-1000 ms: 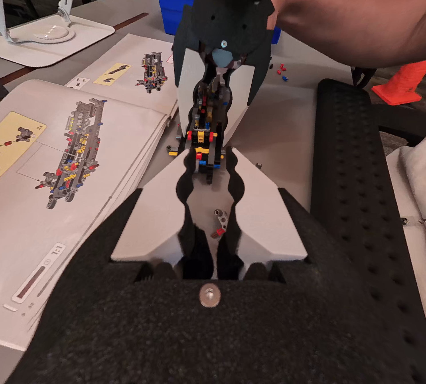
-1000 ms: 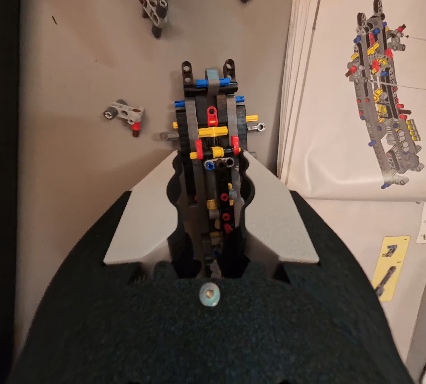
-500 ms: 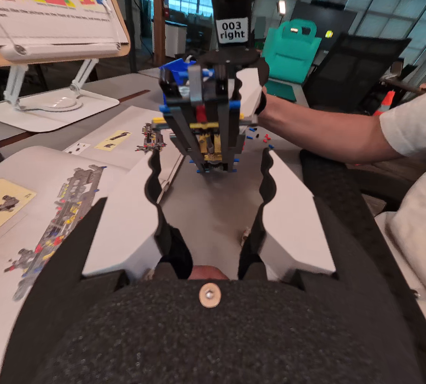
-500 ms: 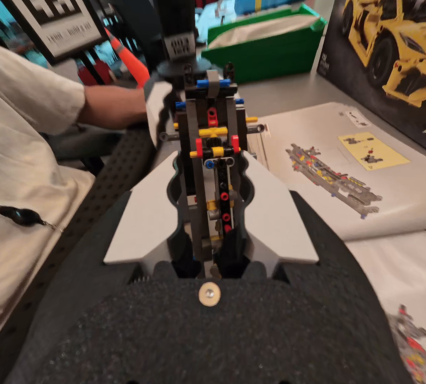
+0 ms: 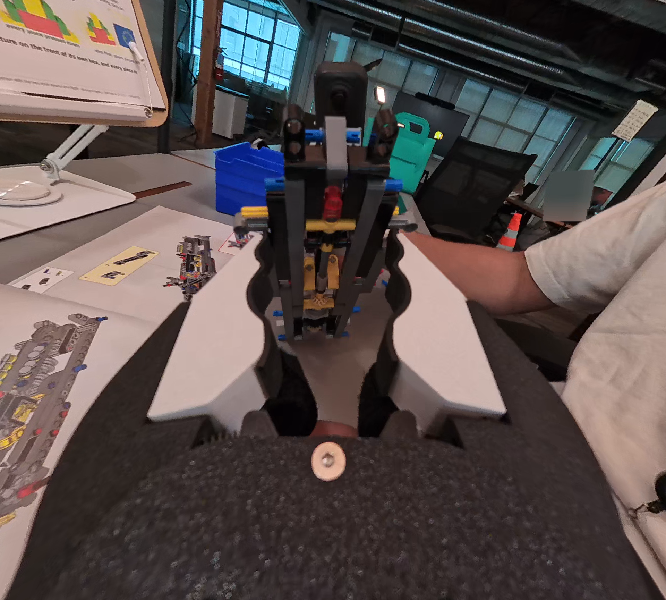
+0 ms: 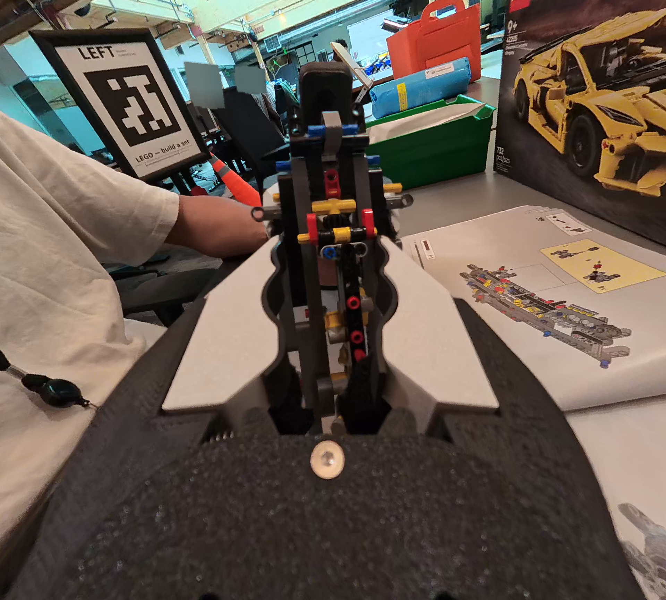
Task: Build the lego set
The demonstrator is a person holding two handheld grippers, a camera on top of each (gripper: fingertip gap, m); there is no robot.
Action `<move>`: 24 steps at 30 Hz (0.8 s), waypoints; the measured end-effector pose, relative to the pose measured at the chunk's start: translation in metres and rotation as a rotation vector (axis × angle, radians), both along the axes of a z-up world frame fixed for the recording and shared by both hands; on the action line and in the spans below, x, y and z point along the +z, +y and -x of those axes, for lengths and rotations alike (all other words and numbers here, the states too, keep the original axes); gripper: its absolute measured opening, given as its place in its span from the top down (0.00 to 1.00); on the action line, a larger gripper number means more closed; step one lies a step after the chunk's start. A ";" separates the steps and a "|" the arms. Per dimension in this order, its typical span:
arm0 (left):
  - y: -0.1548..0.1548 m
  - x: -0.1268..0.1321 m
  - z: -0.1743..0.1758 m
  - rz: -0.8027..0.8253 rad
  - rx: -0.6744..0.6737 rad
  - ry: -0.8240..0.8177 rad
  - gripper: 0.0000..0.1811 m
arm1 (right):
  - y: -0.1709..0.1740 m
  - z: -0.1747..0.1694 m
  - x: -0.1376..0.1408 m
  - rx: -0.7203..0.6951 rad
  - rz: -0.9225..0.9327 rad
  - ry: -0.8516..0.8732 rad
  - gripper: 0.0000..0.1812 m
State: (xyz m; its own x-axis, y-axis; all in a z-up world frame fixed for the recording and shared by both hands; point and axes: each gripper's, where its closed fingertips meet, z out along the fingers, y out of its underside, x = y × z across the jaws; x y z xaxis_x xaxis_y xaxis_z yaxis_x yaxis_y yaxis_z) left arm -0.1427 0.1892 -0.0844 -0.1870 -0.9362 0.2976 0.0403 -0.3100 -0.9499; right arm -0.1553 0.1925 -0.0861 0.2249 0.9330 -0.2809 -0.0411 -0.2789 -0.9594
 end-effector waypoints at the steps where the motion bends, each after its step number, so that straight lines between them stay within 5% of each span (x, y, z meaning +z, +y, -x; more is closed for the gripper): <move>1: -0.001 -0.001 -0.001 -0.010 -0.003 0.004 0.67 | -0.002 -0.001 -0.001 0.002 -0.007 -0.010 0.74; 16: -0.003 0.013 -0.006 -0.036 -0.068 0.026 0.68 | -0.009 -0.009 0.009 0.013 -0.021 0.013 0.76; 24: 0.010 0.018 -0.012 0.009 -0.003 -0.035 0.66 | 0.006 -0.009 0.015 -0.005 0.132 0.160 0.78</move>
State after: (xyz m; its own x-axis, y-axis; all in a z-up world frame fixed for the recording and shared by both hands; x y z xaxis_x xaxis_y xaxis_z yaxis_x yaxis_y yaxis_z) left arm -0.1311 0.1995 -0.0666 -0.2000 -0.9330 0.2992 0.0726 -0.3186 -0.9451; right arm -0.1468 0.1989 -0.0707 0.1719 0.8849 -0.4330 -0.1921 -0.4010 -0.8957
